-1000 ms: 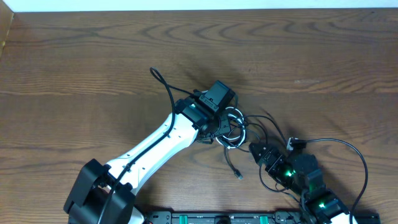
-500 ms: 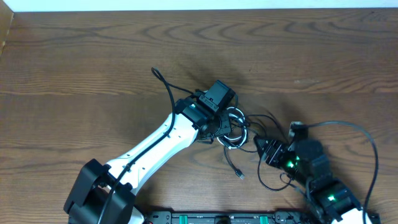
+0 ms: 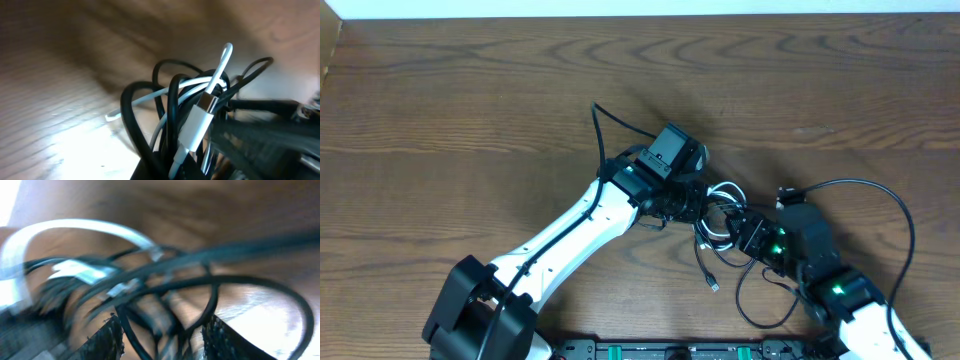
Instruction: Untangle cables
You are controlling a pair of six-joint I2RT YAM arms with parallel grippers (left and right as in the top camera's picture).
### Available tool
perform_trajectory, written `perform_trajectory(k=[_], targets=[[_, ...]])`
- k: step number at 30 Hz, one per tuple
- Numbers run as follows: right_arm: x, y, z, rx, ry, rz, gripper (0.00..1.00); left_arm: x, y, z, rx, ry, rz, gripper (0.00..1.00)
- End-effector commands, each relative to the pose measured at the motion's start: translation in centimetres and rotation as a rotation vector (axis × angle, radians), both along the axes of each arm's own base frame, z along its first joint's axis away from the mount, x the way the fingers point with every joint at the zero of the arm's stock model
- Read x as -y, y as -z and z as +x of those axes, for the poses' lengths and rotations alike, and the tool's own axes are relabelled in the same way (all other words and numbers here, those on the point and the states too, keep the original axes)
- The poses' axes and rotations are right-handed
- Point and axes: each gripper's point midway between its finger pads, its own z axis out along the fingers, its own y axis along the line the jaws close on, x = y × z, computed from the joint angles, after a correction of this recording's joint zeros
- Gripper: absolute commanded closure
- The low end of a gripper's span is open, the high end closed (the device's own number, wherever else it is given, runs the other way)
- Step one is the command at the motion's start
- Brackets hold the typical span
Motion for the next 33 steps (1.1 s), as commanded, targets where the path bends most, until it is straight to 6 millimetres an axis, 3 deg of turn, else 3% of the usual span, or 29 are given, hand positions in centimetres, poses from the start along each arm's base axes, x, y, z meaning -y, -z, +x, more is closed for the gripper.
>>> perform_trajectory(k=[1, 4, 6, 8, 9, 16, 18, 20, 23, 26, 27, 30, 33], targets=[[1.5, 2.1, 0.4, -0.060, 0.093, -0.079, 0.60, 1.4, -3.0, -1.7, -0.007, 0.110, -0.141, 0.93], [2.3, 3.3, 0.5, -0.088, 0.135, -0.123, 0.67, 1.4, -4.7, -2.2, -0.003, 0.130, -0.198, 0.92], [2.7, 3.5, 0.5, -0.090, 0.148, -0.144, 0.84, 1.1, -6.4, -2.1, 0.033, 0.142, -0.239, 0.93], [3.0, 3.5, 0.7, -0.084, 0.161, -0.159, 0.97, 0.6, -7.3, -1.8, 0.078, 0.150, -0.253, 0.92], [3.2, 3.4, 0.8, -0.077, 0.168, -0.165, 0.99, 0.3, -7.8, -1.5, 0.105, 0.152, -0.258, 0.92], [4.0, 2.4, 0.7, -0.033, 0.127, -0.232, 0.99, -3.1, -7.7, 2.4, 0.179, 0.008, -0.188, 0.92], [3.3, 1.5, 0.6, -0.007, 0.053, -0.229, 0.99, -3.7, -7.7, 3.0, 0.184, -0.016, -0.182, 0.78], [1.8, 0.3, 0.4, 0.023, -0.041, -0.186, 0.99, -4.1, -7.7, 3.3, 0.186, -0.030, -0.180, 0.72], [-0.5, -2.0, -0.2, 0.078, -0.170, -0.090, 0.99, -4.2, -7.6, 3.4, 0.186, -0.031, -0.179, 0.55], [-1.7, -4.1, -0.6, 0.131, -0.221, -0.021, 0.99, -4.4, -7.4, 3.7, 0.197, -0.044, -0.158, 0.43], [-2.1, -4.8, -0.7, 0.151, -0.238, 0.004, 0.99, -4.5, -7.4, 3.7, 0.199, -0.047, -0.155, 0.33], [-3.4, -7.3, -0.9, 0.237, -0.295, 0.083, 0.99, -4.5, -7.3, 3.6, 0.178, -0.063, -0.157, 0.31], [-3.2, -7.9, -0.6, 0.273, -0.286, 0.076, 0.99, -4.6, -7.1, 3.3, 0.132, -0.098, -0.152, 0.31]])
